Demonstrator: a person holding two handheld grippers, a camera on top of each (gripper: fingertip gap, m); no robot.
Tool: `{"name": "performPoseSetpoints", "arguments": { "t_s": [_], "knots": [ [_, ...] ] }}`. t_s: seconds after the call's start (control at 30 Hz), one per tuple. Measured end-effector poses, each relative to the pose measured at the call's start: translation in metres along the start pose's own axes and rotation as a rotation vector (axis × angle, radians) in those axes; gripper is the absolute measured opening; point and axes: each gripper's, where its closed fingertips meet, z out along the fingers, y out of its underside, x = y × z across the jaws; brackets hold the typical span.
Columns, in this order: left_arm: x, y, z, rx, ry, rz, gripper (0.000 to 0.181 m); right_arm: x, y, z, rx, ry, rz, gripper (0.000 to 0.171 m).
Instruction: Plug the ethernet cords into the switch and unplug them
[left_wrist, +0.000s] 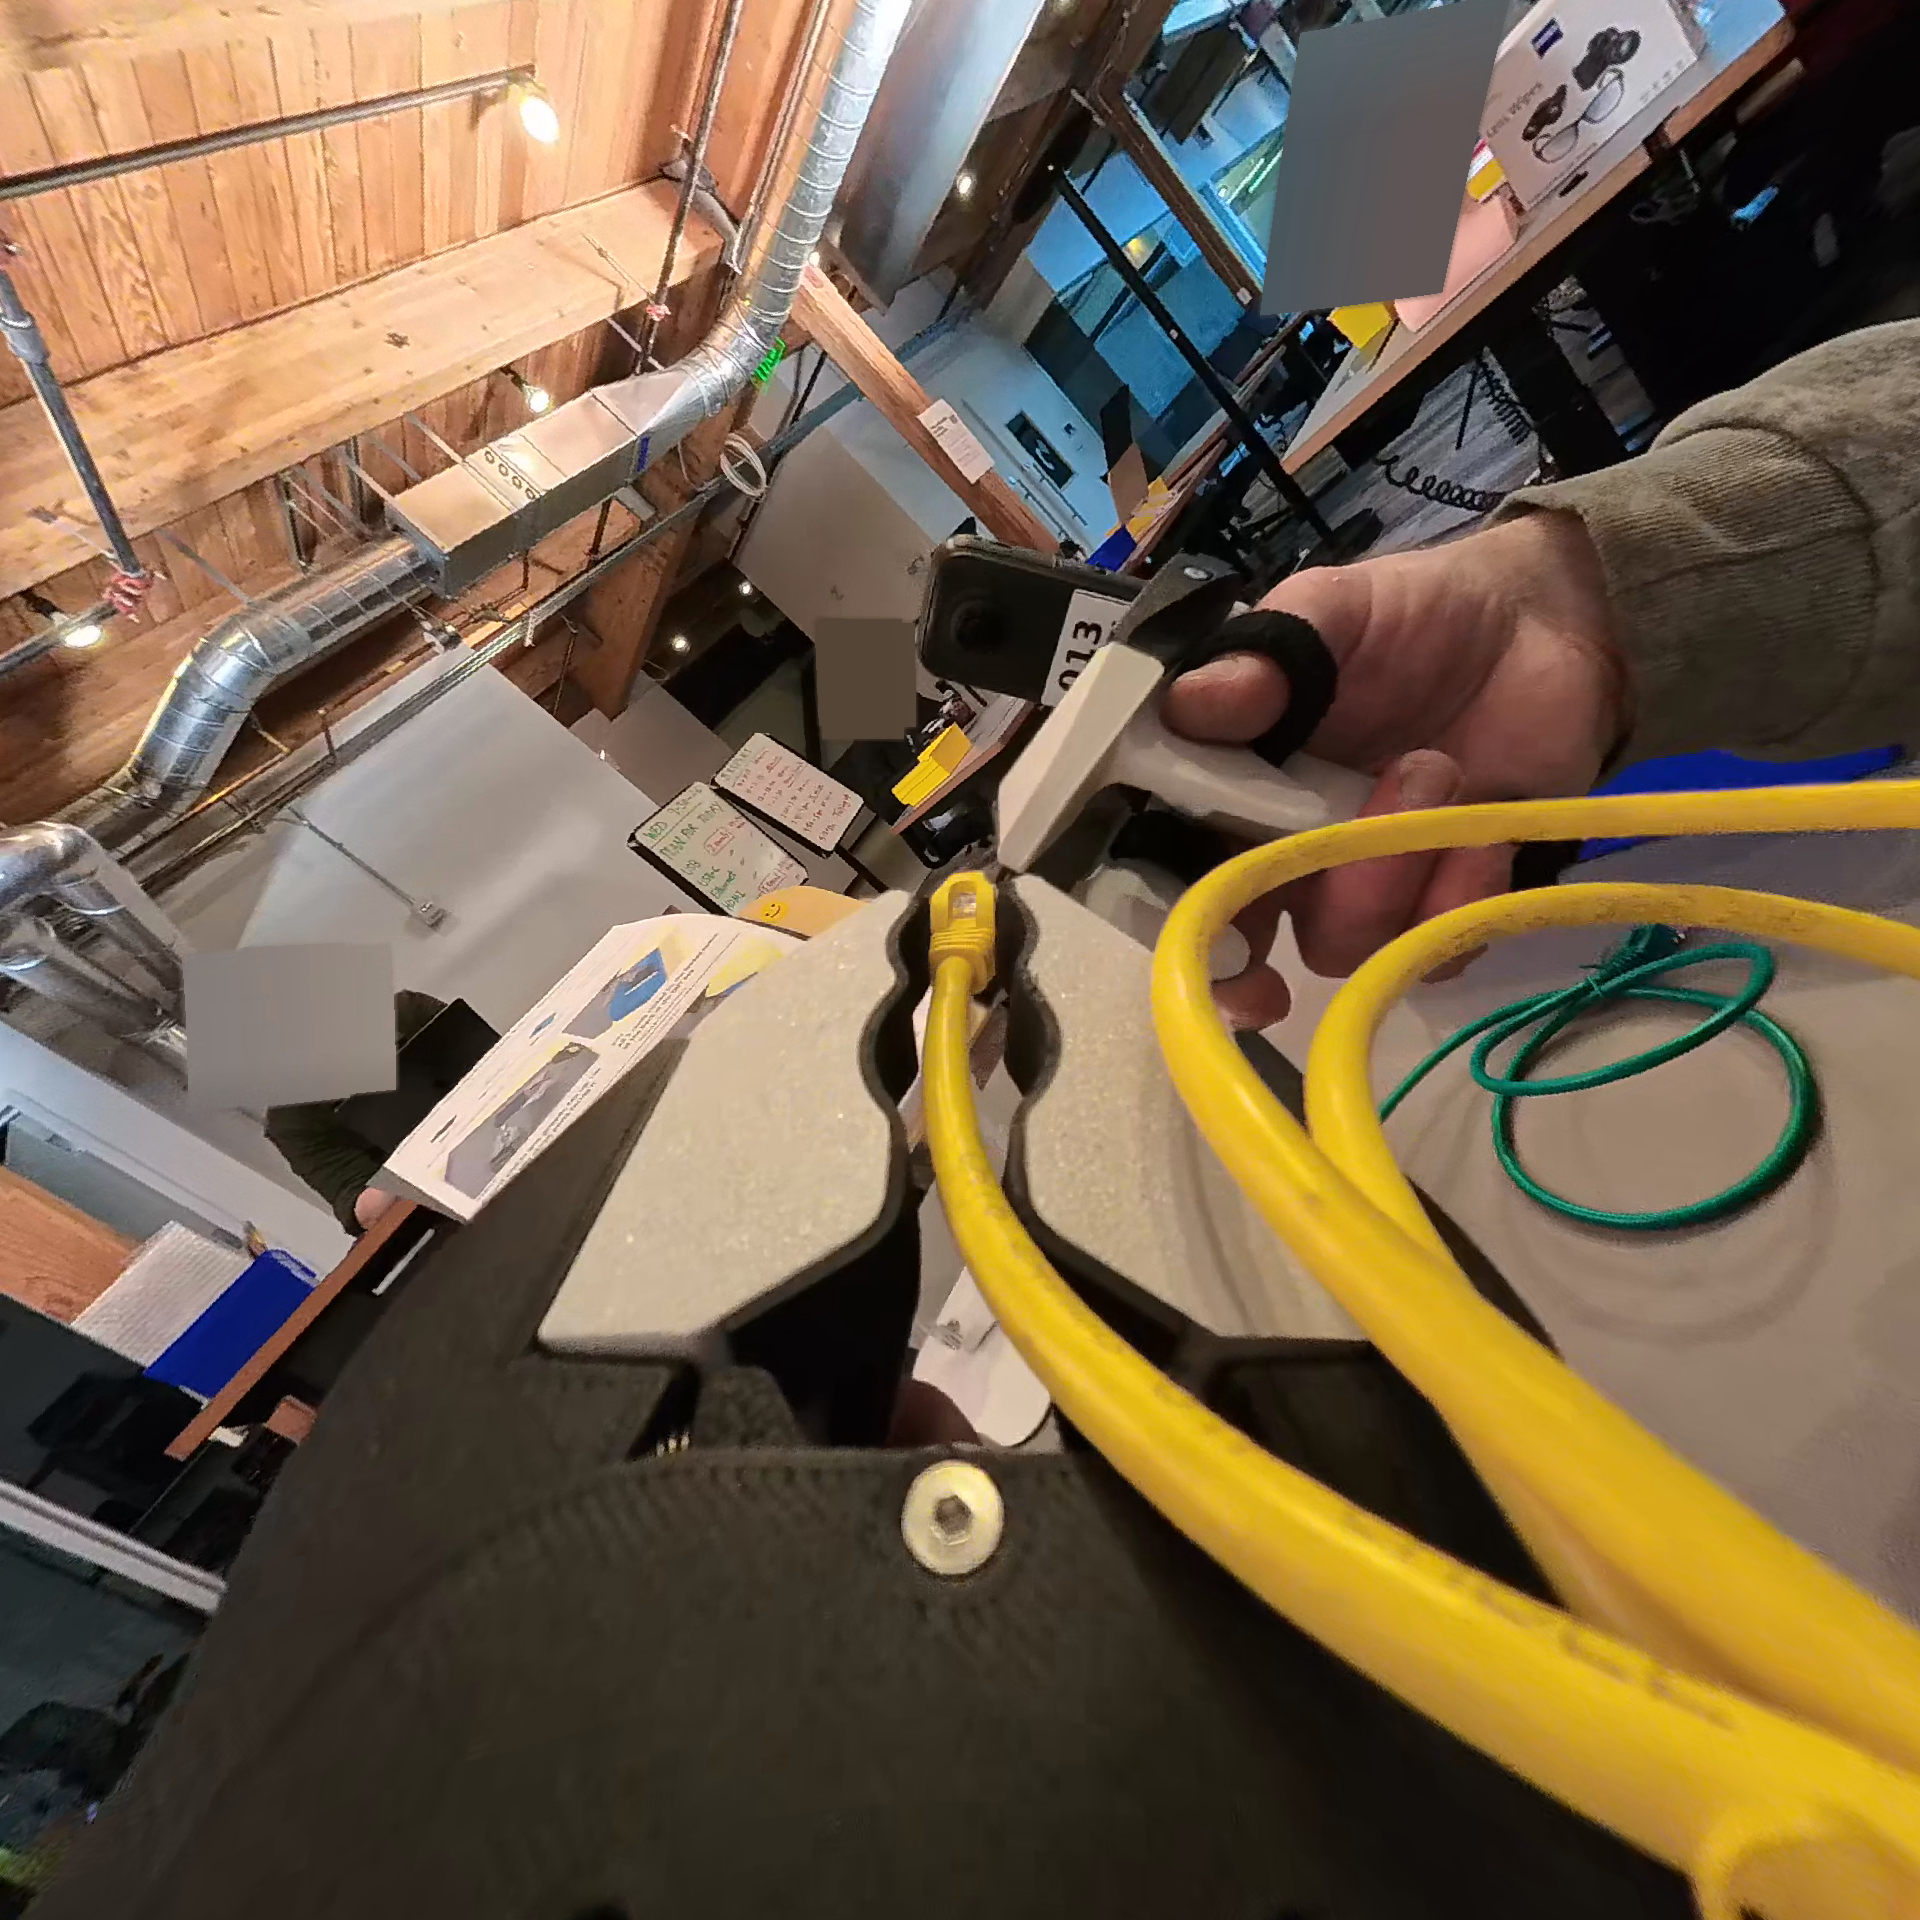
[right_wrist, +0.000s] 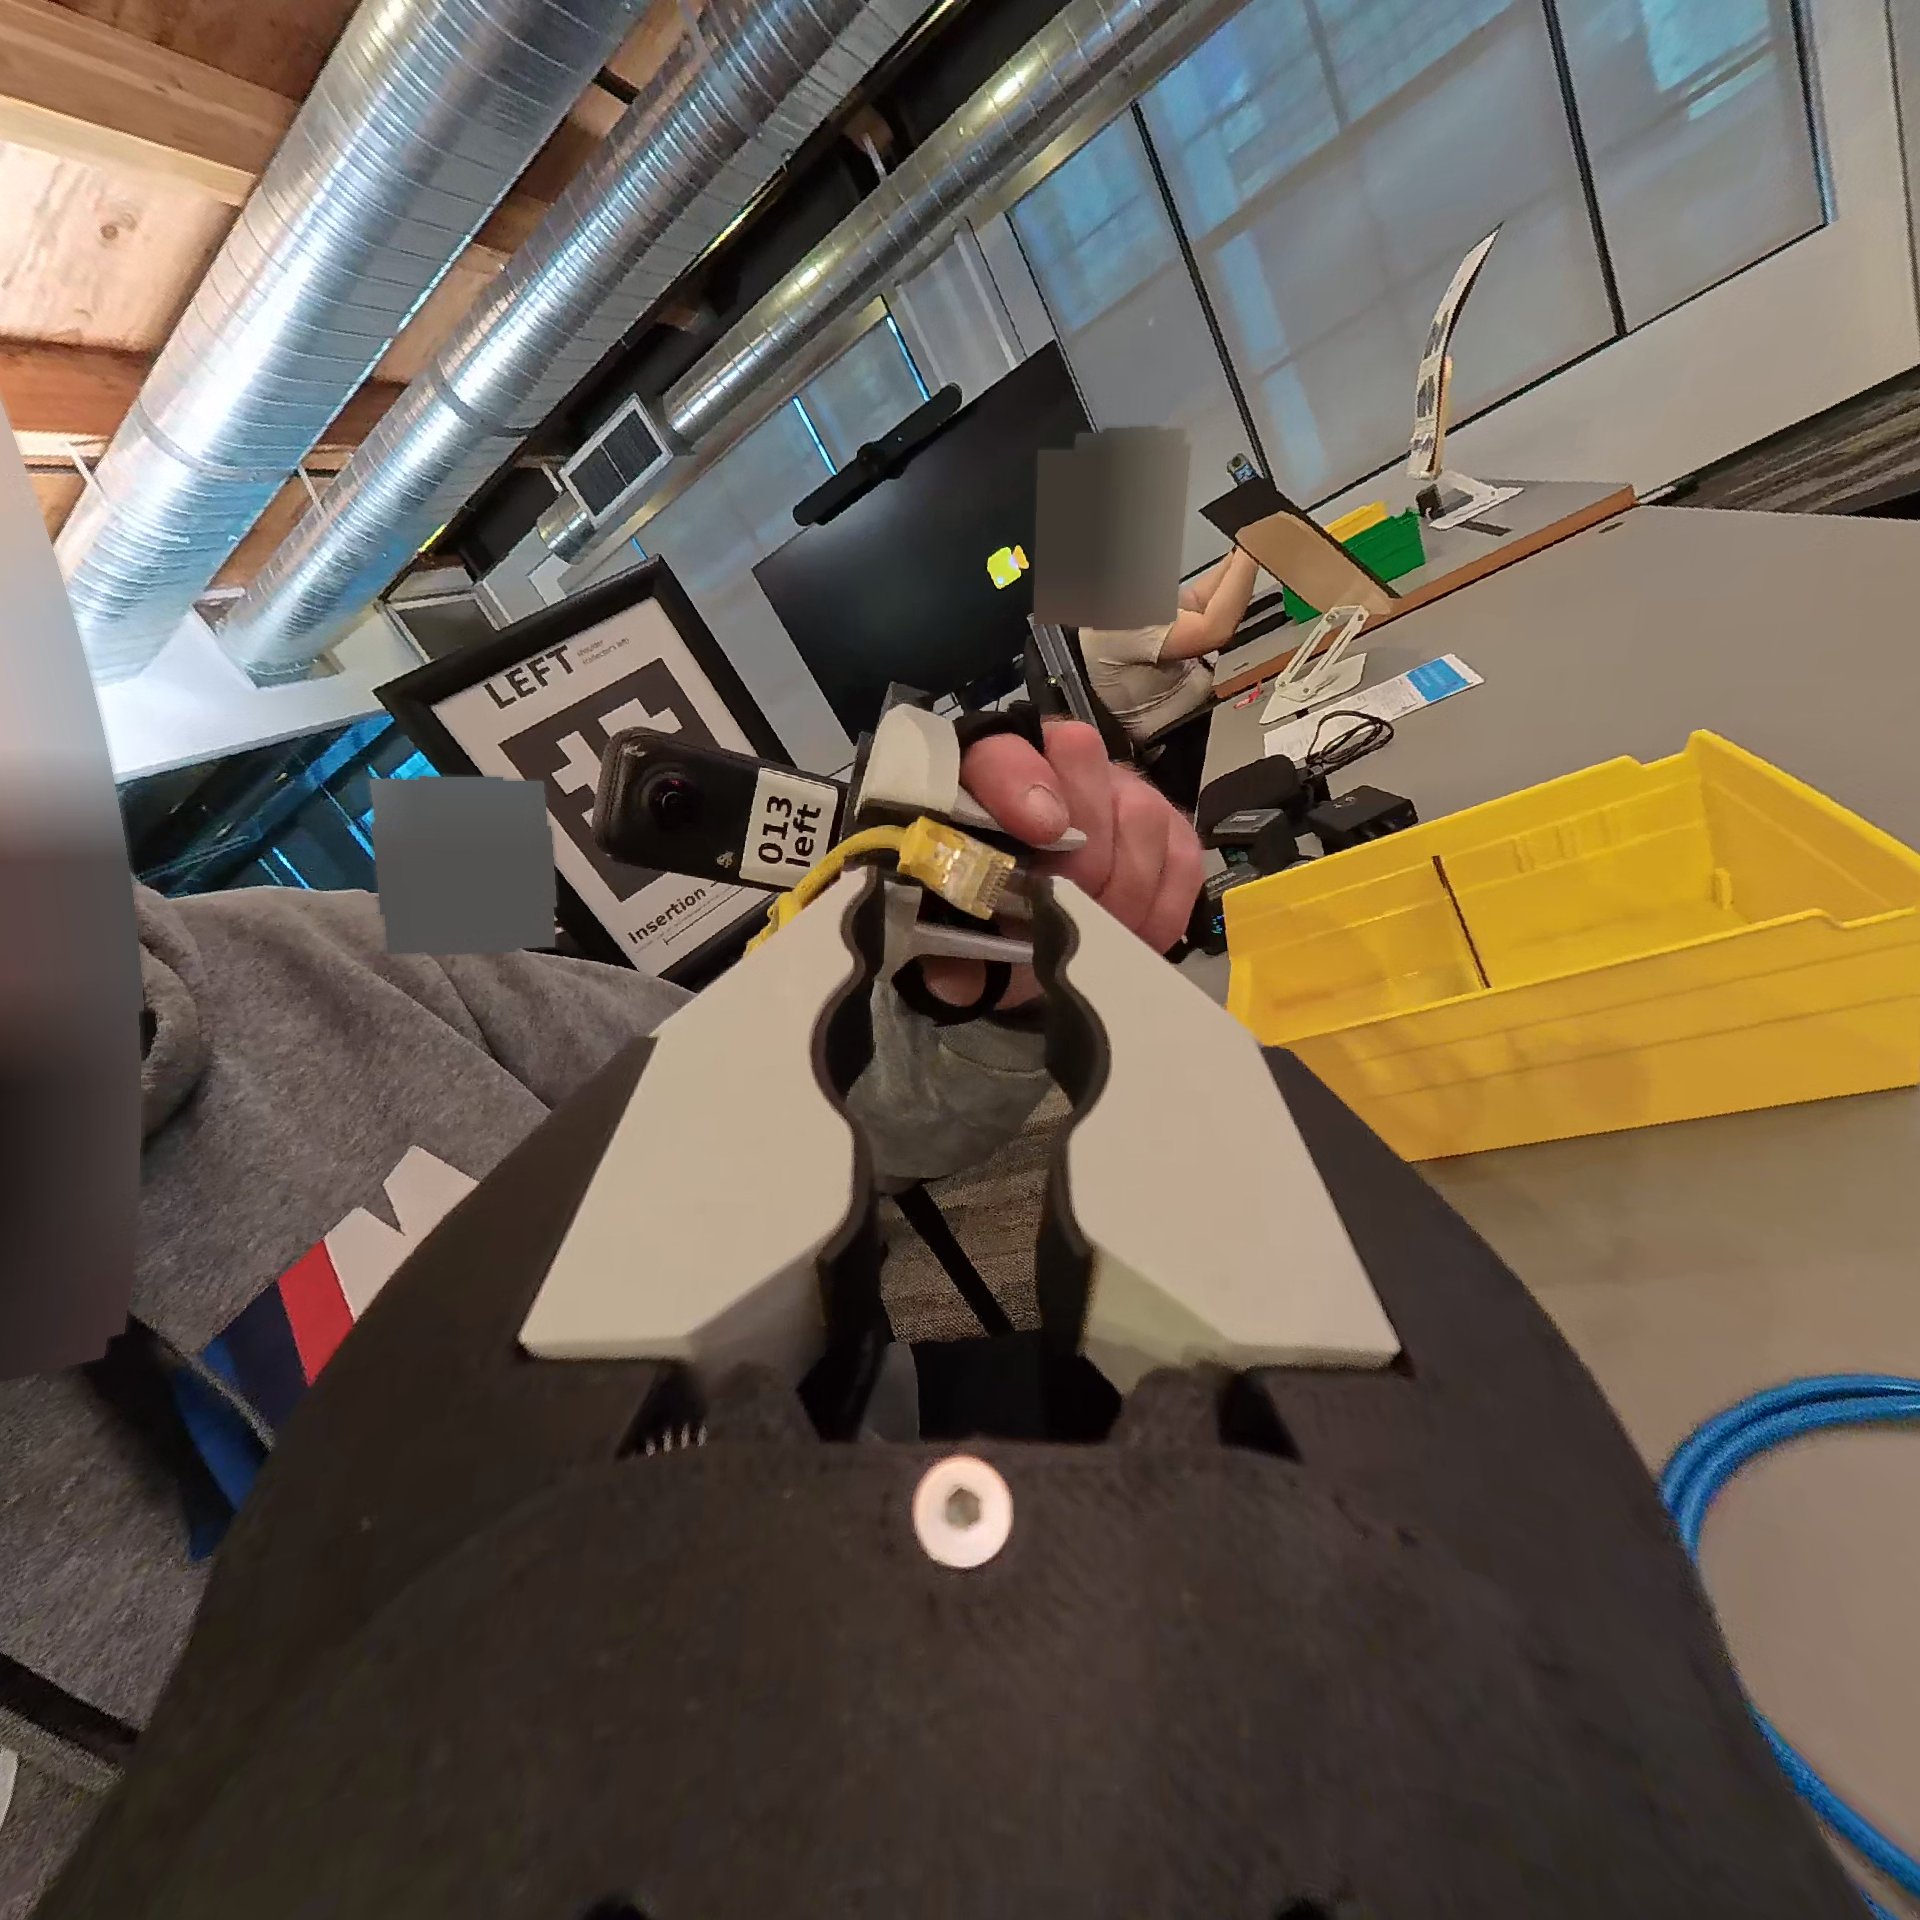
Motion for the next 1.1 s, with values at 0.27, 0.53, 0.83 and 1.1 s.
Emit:
{"name": "performPoseSetpoints", "arguments": {
  "t_s": [0.27, 0.53, 0.83, 1.1],
  "knots": [
    [0.0029, 0.0027, 0.0007, 0.009, 0.01, -0.014, 0.012, 0.0024, 0.0009, -0.004, -0.005, 0.003, -0.003, 0.009],
    [0.0035, 0.003, -0.0002, 0.013, 0.033, -0.025, 0.011, 0.0028, 0.0022, -0.0041, -0.017, 0.013, -0.017, 0.007],
    [0.002, 0.0038, 0.0003, 0.045, 0.048, -0.152, 0.012, 0.0043, 0.0006, -0.0043, 0.003, 0.012, -0.014, 0.009],
    [0.0041, 0.0019, 0.0023, 0.067, 0.047, -0.158, 0.012, 0.0013, 0.0018, -0.0057, -0.003, -0.017, 0.011, 0.009]
  ]
}}
